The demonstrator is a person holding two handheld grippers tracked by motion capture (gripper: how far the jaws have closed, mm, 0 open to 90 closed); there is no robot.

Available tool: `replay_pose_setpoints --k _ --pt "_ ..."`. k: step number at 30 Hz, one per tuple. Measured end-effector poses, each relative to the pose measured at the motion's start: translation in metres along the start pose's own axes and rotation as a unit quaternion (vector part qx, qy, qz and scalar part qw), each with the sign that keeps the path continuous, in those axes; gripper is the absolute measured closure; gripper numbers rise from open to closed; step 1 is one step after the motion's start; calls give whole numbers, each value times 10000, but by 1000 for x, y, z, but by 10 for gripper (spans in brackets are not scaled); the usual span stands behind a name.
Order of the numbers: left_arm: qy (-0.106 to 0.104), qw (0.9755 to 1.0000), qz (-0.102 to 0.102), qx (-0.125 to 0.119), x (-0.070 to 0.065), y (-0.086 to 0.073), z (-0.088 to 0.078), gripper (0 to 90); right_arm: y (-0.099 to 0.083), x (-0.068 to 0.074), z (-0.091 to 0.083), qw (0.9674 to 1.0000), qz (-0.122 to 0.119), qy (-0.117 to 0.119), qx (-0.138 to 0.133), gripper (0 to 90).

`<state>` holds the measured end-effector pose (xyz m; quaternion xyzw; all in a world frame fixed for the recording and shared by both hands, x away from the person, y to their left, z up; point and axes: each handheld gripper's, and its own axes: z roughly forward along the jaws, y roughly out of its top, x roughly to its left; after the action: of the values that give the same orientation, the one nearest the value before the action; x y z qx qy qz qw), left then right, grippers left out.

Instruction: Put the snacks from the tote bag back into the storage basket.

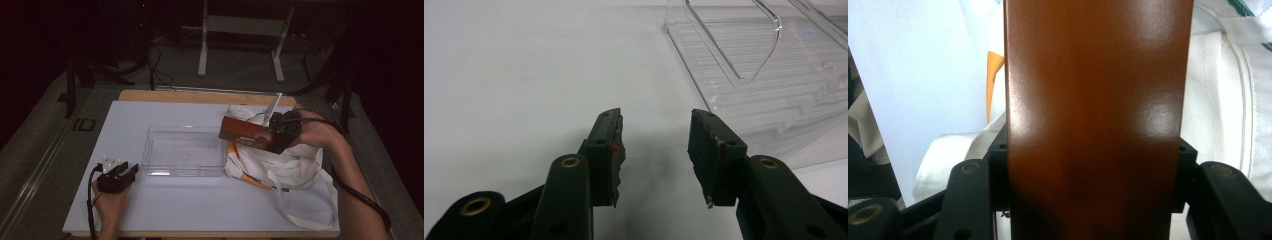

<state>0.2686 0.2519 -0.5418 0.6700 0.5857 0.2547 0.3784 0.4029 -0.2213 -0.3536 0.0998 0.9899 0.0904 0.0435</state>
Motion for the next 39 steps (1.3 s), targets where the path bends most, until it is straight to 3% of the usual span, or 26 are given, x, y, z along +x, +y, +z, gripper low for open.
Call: replay_pose_setpoints --k 39 --pt "-15 10000 -6 -5 0 0 0 573 41 9 11 9993 -315 183 -13 434"
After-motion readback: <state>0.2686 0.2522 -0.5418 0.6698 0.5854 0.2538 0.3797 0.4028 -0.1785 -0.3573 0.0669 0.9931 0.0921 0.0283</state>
